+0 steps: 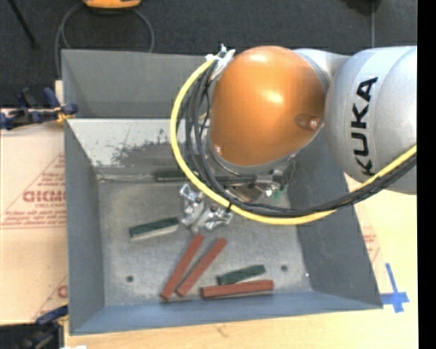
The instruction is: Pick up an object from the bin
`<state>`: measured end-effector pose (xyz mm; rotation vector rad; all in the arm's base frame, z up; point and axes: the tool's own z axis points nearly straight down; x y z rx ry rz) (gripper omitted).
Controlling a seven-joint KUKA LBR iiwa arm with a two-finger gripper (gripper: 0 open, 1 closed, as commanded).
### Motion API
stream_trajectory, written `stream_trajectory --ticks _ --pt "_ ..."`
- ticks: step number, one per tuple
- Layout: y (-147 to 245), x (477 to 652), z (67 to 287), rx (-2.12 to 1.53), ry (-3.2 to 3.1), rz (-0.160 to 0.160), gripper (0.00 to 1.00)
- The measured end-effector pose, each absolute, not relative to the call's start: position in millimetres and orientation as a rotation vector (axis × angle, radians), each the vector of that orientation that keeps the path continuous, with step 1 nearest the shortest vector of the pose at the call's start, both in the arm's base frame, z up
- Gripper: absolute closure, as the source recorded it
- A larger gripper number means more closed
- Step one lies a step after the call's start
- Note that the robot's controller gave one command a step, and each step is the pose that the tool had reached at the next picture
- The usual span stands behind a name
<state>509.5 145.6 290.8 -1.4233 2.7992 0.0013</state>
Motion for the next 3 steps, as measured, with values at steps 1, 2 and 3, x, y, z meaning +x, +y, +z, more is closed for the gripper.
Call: stream_trajectory --ticks 1,2,3 --pt "145.7 511.1 301.1 -1.424 2.794 0.000 1.00" --pt "149.1 524.5 170.8 -1.429 2.800 0.004 0.00" --pt "149.3 525.1 175.2 -1.424 2.797 0.003 0.00"
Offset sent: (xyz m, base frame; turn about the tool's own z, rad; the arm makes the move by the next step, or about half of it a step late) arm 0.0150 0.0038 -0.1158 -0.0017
